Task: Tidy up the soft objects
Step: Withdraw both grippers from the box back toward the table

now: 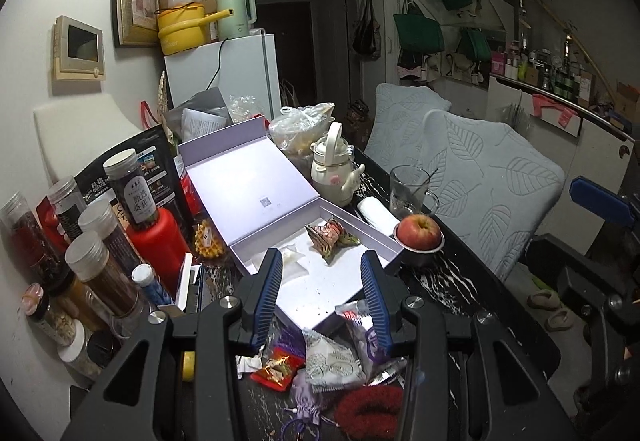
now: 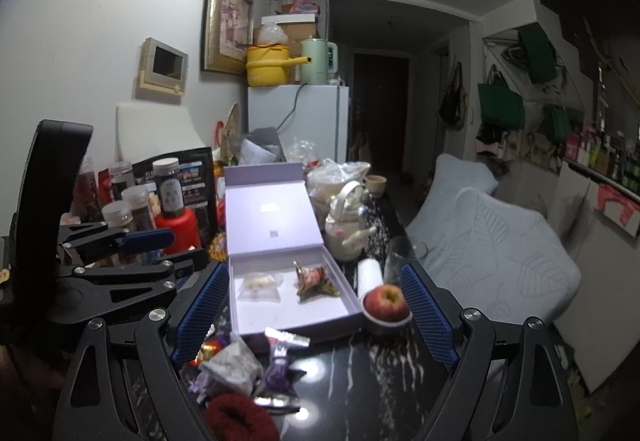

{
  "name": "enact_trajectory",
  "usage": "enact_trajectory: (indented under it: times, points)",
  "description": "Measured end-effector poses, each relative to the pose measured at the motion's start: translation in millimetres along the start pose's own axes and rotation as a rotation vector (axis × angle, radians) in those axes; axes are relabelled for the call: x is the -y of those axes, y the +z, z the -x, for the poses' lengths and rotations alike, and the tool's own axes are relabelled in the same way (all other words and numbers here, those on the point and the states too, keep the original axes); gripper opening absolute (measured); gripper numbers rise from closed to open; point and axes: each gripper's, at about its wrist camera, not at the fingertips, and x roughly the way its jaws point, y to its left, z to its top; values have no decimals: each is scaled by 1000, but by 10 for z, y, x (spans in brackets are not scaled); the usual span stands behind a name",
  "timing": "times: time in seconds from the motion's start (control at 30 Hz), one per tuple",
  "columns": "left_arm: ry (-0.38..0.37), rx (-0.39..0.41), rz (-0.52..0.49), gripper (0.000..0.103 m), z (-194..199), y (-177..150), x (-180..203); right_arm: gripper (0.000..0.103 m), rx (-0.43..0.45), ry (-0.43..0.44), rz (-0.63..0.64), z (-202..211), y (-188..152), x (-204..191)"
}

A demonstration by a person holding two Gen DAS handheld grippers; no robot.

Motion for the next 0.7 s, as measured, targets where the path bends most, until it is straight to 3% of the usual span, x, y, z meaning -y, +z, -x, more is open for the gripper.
enact_trajectory:
  times: [0.37, 0.7]
  points:
    - [-49, -32, -38, 41, 97, -430, 39, 89, -64, 4, -57, 119, -462, -9]
    - [-99, -125, -27, 40, 21, -914, -13, 89, -149, 69, -94, 3, -927, -119]
